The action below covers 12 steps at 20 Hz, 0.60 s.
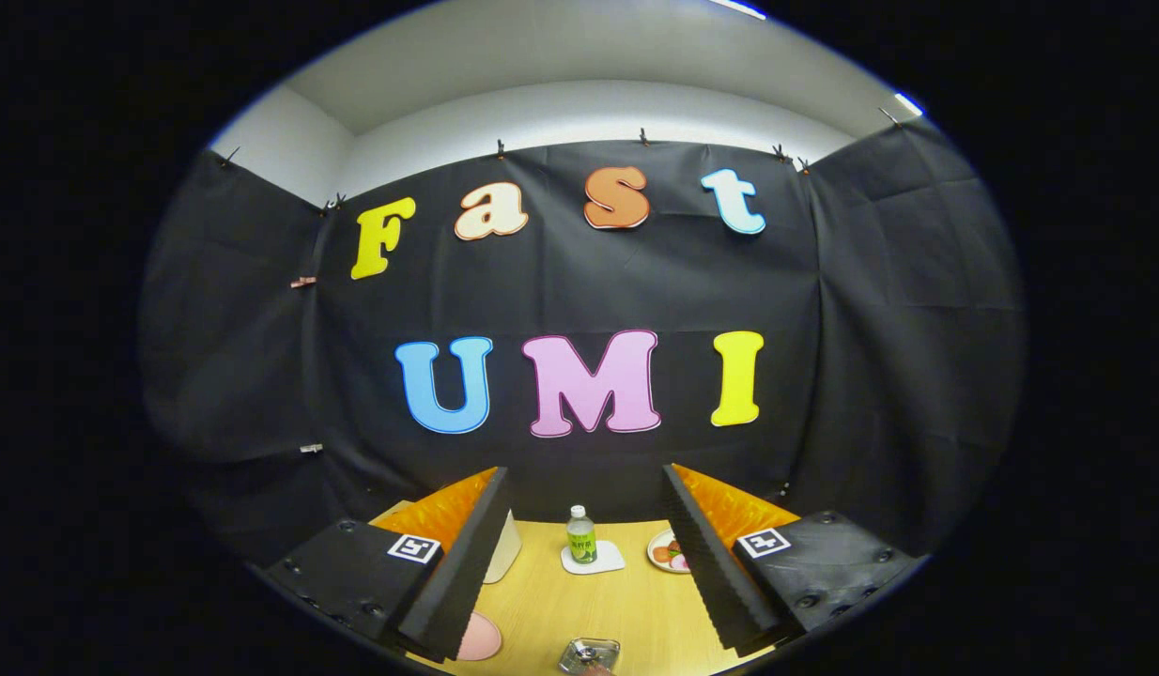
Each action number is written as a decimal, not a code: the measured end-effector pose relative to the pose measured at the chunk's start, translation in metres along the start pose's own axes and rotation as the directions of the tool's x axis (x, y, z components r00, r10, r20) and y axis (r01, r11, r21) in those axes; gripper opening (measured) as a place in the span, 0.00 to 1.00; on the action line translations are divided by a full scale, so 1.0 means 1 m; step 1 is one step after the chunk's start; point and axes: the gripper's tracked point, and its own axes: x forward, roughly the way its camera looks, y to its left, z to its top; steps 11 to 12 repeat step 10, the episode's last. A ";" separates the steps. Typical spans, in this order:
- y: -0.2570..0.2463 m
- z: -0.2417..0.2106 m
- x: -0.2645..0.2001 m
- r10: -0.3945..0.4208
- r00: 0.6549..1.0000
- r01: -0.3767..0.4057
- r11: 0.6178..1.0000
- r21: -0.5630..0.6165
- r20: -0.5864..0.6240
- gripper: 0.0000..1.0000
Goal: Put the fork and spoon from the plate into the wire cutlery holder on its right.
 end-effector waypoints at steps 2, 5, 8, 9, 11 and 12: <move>-0.003 -0.009 -0.002 -0.054 0.999 0.054 0.998 -0.019 -0.007 0.98; 0.021 -0.030 -0.006 -0.018 1.000 0.018 1.000 0.025 0.003 0.99; 0.049 -0.047 -0.010 0.087 0.995 -0.091 0.991 0.096 0.041 0.99; 0.039 -0.056 -0.013 0.070 0.997 -0.073 0.994 0.086 0.036 0.98; 0.033 -0.064 -0.016 0.049 0.998 -0.051 0.996 0.075 0.028 0.98; 0.033 -0.064 -0.016 0.049 0.998 -0.051 0.996 0.075 0.028 0.98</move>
